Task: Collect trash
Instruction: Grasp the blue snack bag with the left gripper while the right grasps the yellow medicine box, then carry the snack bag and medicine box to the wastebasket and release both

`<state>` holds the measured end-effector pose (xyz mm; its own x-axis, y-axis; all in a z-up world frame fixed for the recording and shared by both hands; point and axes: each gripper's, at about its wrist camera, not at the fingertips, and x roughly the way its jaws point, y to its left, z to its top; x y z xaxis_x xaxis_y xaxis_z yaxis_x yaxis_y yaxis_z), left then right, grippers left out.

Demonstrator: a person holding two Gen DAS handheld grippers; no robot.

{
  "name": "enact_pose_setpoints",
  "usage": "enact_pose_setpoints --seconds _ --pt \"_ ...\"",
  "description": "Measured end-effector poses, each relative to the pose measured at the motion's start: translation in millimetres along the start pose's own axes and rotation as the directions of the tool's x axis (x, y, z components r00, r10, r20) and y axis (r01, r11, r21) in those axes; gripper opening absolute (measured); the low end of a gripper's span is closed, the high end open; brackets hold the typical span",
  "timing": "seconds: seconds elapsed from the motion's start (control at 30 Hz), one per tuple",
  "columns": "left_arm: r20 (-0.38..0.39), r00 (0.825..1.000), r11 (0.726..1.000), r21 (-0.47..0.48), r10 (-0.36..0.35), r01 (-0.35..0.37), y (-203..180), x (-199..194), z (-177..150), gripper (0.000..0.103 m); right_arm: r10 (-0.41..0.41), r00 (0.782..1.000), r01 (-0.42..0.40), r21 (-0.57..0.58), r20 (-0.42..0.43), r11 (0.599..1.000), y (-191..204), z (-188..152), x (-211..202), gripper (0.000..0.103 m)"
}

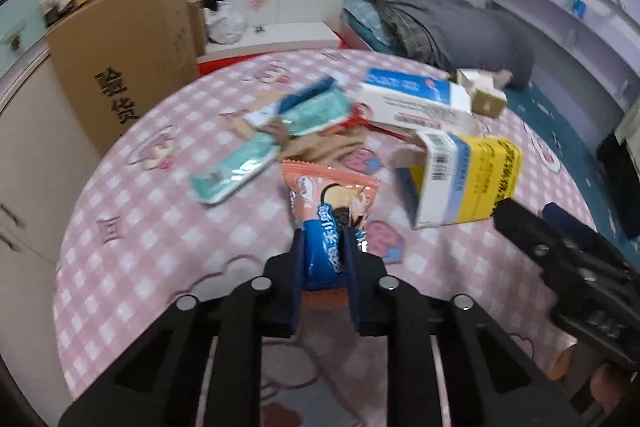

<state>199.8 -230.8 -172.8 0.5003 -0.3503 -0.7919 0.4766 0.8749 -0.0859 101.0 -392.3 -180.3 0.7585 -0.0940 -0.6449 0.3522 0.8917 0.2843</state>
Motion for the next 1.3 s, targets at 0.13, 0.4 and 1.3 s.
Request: enact_pose_setpoints --seconds 0.13,0.4,1.3 --pt "0.035 0.999 0.999 -0.046 0.021 -0.020 19.6 -13.8 -5.2 0.017 -0.027 1.000 0.027 -0.040 0.007 0.999 17.0 6.5 10.0 0.097" --pt "0.055 0.998 0.994 -0.105 0.028 -0.022 49.5 -28.4 -7.9 0.017 -0.123 0.991 0.119 -0.078 -0.049 0.990 33.5 18.1 42.2 0.097" --pt "0.169 0.981 0.948 -0.317 0.092 -0.035 189.4 -108.6 -45.5 0.017 0.124 0.992 -0.124 -0.190 -0.012 0.974 185.6 -16.1 -25.3 0.093"
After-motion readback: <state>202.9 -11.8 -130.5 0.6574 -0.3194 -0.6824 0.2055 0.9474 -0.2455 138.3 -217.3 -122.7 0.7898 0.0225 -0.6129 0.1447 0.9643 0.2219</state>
